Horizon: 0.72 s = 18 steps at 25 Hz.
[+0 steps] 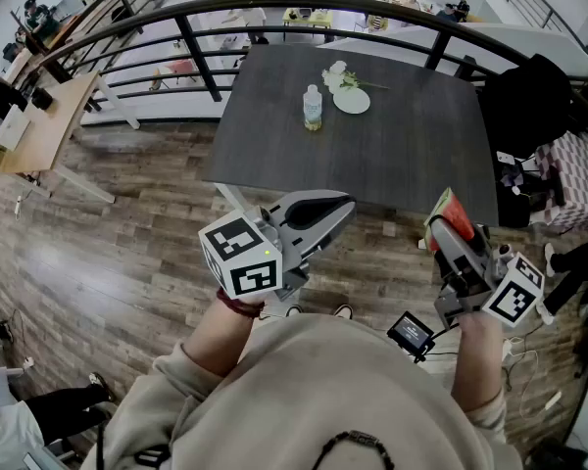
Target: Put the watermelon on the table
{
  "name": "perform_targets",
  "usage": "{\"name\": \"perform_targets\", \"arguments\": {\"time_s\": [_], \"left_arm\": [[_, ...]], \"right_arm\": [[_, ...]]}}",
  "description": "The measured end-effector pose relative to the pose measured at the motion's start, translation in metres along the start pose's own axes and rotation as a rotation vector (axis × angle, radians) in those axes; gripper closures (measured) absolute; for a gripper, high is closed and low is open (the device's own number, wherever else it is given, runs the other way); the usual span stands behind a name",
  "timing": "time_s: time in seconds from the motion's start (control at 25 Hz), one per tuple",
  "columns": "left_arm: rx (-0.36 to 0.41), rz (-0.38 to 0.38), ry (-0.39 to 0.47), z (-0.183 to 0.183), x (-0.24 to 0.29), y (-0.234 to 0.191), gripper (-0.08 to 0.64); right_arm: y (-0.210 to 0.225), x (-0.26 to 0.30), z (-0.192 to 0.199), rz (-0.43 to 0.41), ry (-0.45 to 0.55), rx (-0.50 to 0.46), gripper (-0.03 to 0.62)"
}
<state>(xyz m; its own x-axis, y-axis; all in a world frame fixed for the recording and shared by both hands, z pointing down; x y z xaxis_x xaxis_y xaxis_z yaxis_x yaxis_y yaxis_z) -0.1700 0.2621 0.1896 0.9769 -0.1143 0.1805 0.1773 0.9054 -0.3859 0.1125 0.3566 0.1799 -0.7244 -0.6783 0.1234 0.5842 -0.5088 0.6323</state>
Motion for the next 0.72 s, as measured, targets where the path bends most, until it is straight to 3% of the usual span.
{"name": "perform_targets", "arguments": {"time_s": [0.28, 0.52, 0.72], "left_arm": [[-0.009, -0.092, 0.069, -0.002, 0.005, -0.015, 0.554], [0.045, -0.039, -0.029, 0.006, 0.025, -0.001, 0.554], [0.059, -0.026, -0.048, 0.002, 0.043, 0.007, 0.554]], "right_arm": [[0.010, -0.003, -0.005, 0.010, -0.006, -0.031, 0.397], [0.016, -0.011, -0.005, 0.018, -0.014, -0.035, 0.397], [0.028, -0.029, -0.011, 0.021, 0.006, -0.041, 0.397]]}}
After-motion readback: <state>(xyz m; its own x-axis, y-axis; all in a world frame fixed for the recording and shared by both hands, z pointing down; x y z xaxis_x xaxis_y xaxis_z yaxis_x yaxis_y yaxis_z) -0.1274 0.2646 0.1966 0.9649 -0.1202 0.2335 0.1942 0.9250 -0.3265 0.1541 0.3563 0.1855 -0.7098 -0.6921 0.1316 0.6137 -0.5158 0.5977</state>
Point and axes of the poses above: the fingertips, and each gripper's own axes: x forward along the fingers, y to its right, z out of its underside, the point moved 10 cm from there along -x, backward along the fingers, and after that the axes turned 13 degrees about -y, right-handed, at the moved point
